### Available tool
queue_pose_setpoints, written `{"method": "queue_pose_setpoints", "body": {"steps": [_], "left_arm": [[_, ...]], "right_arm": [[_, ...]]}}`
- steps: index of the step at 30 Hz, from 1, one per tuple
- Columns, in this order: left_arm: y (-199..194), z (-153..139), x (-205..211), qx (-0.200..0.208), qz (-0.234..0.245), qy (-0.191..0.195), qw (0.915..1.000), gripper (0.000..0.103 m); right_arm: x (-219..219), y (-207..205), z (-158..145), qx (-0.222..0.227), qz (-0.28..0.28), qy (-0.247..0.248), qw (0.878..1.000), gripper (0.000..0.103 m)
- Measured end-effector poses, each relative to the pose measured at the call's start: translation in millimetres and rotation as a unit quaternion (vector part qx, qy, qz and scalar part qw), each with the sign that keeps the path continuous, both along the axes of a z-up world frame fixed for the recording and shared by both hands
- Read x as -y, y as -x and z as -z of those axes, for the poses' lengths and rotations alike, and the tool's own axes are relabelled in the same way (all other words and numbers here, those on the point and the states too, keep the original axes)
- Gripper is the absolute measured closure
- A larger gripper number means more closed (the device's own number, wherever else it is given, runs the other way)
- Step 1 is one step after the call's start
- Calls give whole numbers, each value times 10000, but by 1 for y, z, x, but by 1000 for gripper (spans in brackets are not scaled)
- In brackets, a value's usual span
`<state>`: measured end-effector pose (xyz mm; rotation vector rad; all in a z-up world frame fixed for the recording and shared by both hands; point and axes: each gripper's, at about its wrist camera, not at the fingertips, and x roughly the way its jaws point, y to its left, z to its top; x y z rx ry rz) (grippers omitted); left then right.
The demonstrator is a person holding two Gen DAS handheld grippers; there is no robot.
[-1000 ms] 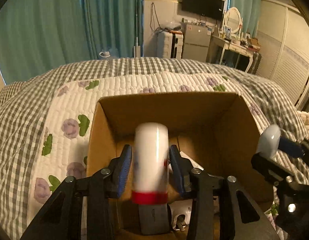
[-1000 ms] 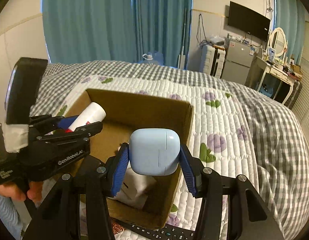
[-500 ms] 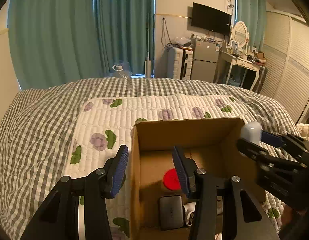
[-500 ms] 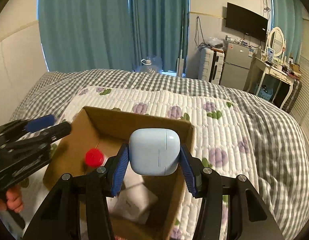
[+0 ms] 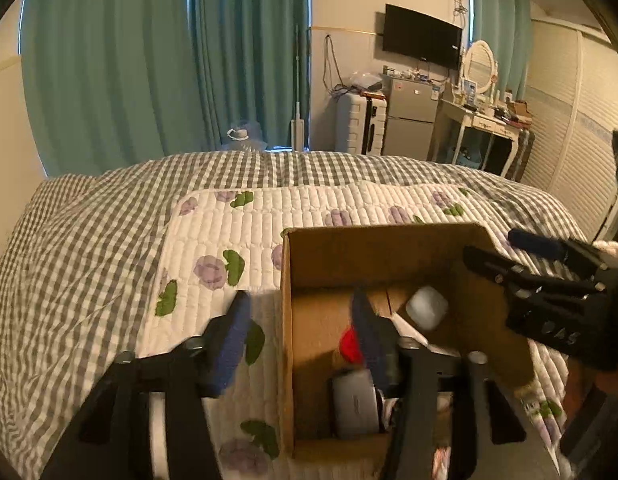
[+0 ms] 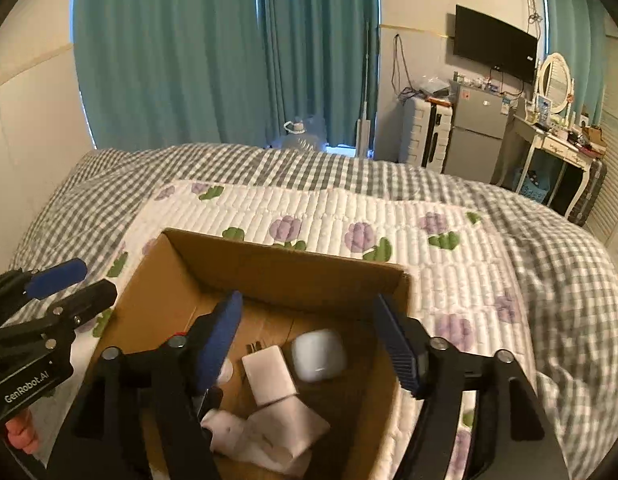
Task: Organize rigid objects
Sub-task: 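Drop the jar into the box with the left gripper while the right gripper releases the earbud case there, then grasp the black TV remote by its end with the right gripper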
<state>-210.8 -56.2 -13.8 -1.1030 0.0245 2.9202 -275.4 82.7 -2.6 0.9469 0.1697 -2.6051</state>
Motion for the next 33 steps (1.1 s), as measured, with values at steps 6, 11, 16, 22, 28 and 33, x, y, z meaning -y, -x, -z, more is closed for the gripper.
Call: {"method": "queue_pose_setpoints", "body": {"steps": [6,11,16,22,28,33], "left_arm": [[-58,-17,-3,-78,50,169,9998,14],[-102,-13,-4,-42,13,-11,10000,8],[-123,14,-15,141,-356,71,9992,8],[-120,74,-26,738,-437,-137,9962,8],[-107,114,-37,1213,-346,-182,9918,8],[-106,124,-43,1309,-243,-100,9910,8]], "right_arm": [[-21,-63,-30,-152,-233,-300,9992,22],[-42,-111,-18,-81,-460,-803,9957,21],[-46,-120,38,447,-971,-1368,9848,21],[-37,-108,106,1073,-1439,-2047,9622,27],[-28,-89,139,1305,-1536,-2541,9459,45],[-22,-85,149,1188,-1626,-2850,9371,52]]}}
